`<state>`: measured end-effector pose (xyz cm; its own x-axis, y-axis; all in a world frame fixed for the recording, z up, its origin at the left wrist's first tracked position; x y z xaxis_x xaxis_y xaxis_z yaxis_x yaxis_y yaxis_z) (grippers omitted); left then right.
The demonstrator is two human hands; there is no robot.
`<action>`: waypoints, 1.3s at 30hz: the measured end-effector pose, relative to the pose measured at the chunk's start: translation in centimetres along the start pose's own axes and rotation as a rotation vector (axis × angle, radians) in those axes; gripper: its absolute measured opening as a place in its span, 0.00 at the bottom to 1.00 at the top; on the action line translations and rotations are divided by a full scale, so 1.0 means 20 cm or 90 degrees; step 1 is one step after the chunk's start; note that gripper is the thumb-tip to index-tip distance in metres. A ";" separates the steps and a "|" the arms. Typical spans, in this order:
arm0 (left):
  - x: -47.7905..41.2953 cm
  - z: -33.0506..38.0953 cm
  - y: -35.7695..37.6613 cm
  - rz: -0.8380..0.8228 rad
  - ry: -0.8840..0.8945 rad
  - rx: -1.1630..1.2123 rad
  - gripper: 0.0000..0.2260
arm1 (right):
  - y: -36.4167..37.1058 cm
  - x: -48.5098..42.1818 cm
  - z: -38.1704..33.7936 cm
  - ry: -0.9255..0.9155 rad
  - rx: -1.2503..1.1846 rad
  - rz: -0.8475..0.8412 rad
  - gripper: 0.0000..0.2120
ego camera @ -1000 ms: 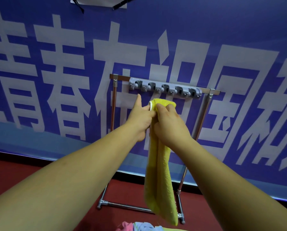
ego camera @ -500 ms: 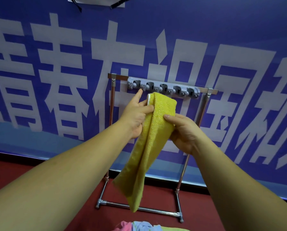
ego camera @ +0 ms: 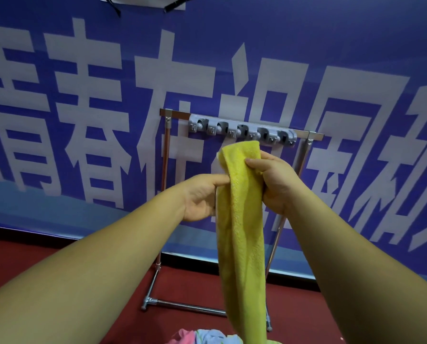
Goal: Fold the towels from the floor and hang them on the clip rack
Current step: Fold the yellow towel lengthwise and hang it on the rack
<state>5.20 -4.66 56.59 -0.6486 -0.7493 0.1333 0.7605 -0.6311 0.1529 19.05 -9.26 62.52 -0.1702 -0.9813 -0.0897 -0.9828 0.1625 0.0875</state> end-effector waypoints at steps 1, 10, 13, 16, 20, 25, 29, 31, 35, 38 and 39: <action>0.01 0.00 0.01 -0.020 0.000 -0.021 0.09 | -0.01 0.00 0.00 0.010 0.011 0.009 0.12; -0.05 -0.09 0.02 0.055 0.050 0.069 0.16 | -0.06 -0.08 0.08 0.063 0.476 0.081 0.25; -0.09 -0.13 0.01 0.119 0.043 0.122 0.14 | -0.04 -0.10 0.11 0.044 0.690 0.105 0.31; -0.11 -0.16 -0.02 0.168 0.029 0.161 0.12 | -0.02 -0.07 0.15 -0.004 0.733 0.111 0.31; -0.11 -0.14 -0.01 0.165 0.035 0.198 0.12 | 0.03 0.00 0.15 -0.093 0.769 0.083 0.23; -0.08 -0.11 0.02 0.095 -0.008 0.185 0.18 | 0.10 0.00 0.24 -0.086 0.796 0.019 0.15; -0.09 -0.09 -0.03 0.107 0.035 0.132 0.25 | 0.08 -0.03 0.26 -0.091 0.801 0.058 0.06; -0.09 -0.10 -0.06 0.113 0.038 0.093 0.28 | 0.05 -0.05 0.27 -0.079 0.799 0.063 0.03; -0.08 -0.13 -0.14 0.142 0.024 -0.013 0.25 | 0.00 -0.08 0.25 -0.035 0.664 0.073 0.10; -0.06 -0.12 -0.17 0.181 0.022 -0.098 0.23 | -0.02 -0.09 0.22 -0.047 0.626 0.084 0.14; -0.06 -0.12 -0.18 0.202 0.023 -0.133 0.24 | -0.02 -0.10 0.20 -0.058 0.636 0.089 0.14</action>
<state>3.30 -2.04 53.54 -0.3807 -0.9184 0.1073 0.9158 -0.3906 -0.0936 19.41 -7.00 58.65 -0.2521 -0.9422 -0.2207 -0.5559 0.3276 -0.7640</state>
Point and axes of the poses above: each hand's wrist, its own x-axis away from the middle knuckle, its own y-axis out of the palm, z = x × y, the point moved 6 cm from there along -x, towards the middle knuckle, and after that the axes turned 1 degree about -z, right-handed, at the moved point
